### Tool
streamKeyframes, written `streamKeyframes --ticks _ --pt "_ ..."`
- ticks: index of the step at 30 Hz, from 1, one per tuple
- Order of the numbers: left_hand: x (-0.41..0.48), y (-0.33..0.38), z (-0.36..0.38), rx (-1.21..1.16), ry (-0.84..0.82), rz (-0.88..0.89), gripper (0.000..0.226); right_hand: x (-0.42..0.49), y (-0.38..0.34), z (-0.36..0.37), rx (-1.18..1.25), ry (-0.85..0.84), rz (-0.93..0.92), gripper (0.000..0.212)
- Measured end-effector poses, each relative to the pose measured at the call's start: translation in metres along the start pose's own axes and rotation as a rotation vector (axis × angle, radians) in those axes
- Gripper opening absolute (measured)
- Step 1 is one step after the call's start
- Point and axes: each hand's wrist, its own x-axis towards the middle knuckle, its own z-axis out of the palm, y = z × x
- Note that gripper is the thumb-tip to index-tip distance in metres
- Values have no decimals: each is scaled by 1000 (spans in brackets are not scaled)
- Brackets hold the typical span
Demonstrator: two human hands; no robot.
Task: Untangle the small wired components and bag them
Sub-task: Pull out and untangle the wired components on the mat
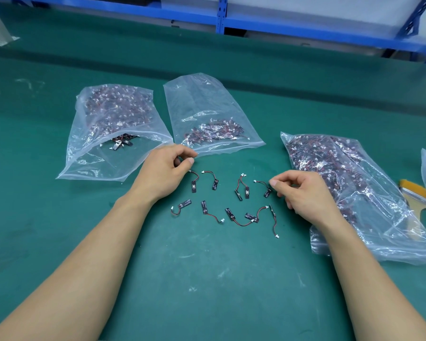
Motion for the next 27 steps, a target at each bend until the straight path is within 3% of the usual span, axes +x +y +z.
streamKeyframes --ticks 27 --pt "1 -2 1 3 -4 1 15 1 1 0 -7 -5 -7 15"
